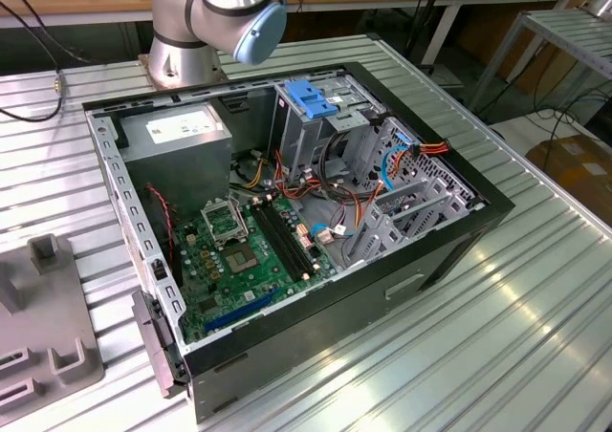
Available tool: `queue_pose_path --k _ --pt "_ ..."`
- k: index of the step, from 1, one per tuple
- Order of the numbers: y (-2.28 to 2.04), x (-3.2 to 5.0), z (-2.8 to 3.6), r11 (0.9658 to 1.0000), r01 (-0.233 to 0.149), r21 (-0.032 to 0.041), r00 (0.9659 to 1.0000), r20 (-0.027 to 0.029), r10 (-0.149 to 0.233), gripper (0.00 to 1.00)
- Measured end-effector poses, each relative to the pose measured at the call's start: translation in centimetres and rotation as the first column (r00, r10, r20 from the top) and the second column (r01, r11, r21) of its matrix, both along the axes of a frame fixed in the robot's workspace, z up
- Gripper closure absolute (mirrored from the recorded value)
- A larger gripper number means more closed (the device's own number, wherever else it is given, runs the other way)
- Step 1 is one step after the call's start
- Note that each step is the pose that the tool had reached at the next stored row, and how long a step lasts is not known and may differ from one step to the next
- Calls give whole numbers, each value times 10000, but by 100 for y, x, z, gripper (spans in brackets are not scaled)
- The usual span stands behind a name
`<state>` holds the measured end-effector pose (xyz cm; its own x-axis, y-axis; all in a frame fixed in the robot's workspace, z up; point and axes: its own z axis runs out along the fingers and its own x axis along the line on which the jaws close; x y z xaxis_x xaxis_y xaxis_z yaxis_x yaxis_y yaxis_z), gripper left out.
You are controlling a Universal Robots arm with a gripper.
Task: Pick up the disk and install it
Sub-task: 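Pick up the disk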
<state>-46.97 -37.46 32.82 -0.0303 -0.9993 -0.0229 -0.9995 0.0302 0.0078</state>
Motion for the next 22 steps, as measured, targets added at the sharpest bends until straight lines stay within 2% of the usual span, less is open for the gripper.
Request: queue_pose_path --k 3,5,8,11,22 --pt "0 0 58 10000 -1 0 10000 0 1 63" --pt "0 0 138 10000 0 0 10000 1 0 63" --pt "0 0 220 10000 0 0 10000 0 0 63" --pt "0 0 277 10000 -1 0 10000 0 1 63" --pt "0 0 287 10000 0 5 10000 0 0 63"
